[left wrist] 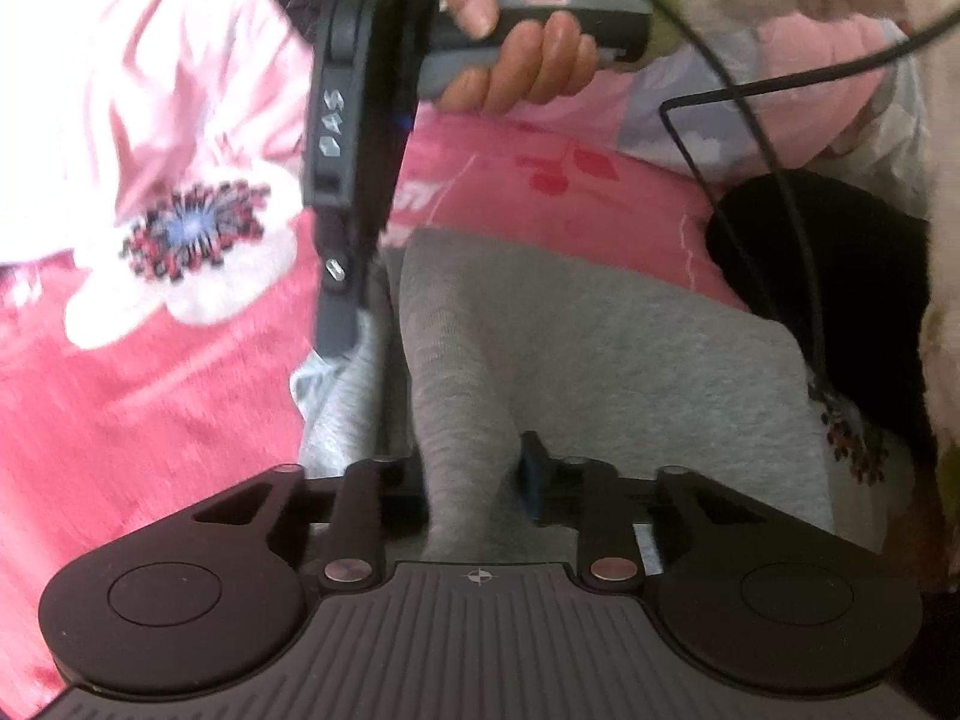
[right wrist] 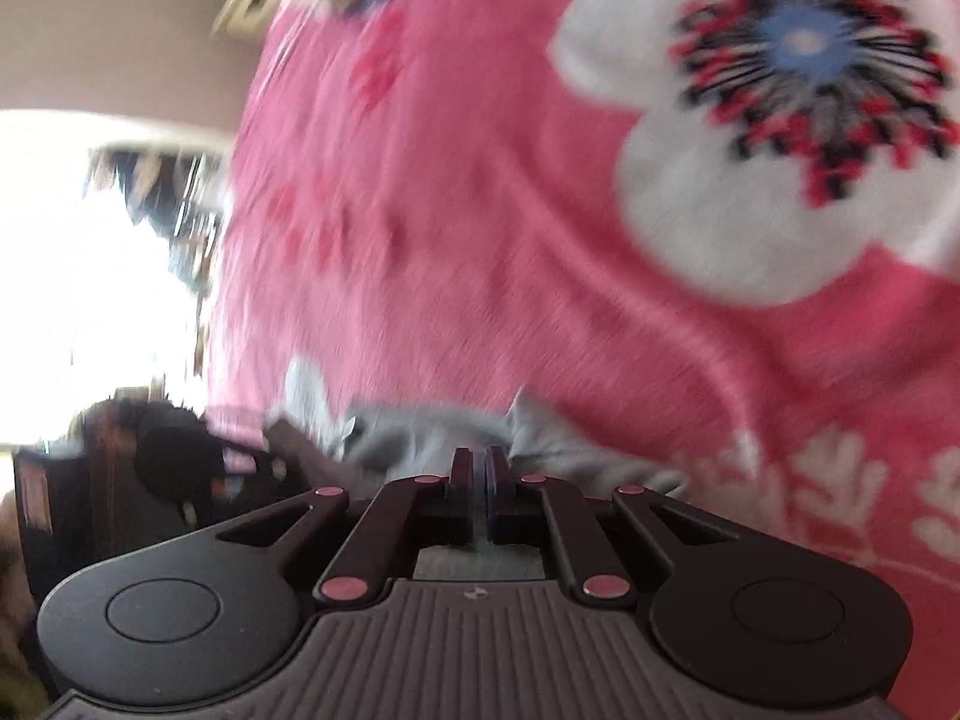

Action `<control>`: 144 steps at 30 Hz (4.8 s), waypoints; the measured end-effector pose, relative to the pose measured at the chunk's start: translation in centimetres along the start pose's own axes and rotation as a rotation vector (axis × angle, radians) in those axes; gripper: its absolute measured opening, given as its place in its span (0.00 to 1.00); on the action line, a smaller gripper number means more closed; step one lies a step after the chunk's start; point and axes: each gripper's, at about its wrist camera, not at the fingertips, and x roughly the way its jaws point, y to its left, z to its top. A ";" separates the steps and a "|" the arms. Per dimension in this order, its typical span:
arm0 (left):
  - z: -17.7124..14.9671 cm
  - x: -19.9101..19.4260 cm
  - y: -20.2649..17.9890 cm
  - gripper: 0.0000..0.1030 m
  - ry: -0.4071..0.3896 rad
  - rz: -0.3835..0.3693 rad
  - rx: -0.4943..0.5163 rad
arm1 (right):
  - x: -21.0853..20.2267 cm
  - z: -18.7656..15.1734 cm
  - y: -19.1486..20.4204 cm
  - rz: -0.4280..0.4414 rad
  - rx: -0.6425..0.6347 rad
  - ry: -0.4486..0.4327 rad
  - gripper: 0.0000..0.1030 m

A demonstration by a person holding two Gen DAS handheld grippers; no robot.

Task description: Fold clothes

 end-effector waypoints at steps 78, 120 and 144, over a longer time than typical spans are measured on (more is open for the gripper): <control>-2.0 0.0 2.9 0.26 -0.076 -0.010 -0.094 | -2.3 5.6 0.3 -0.068 -0.148 0.212 0.10; -4.9 -2.9 -0.9 0.44 -0.153 0.334 -0.775 | -2.0 -12.6 1.8 -0.406 -0.357 -0.623 0.00; -4.7 -4.5 -3.3 0.44 -0.273 0.451 -0.699 | -9.9 -16.1 2.0 -0.350 -0.136 -0.821 0.07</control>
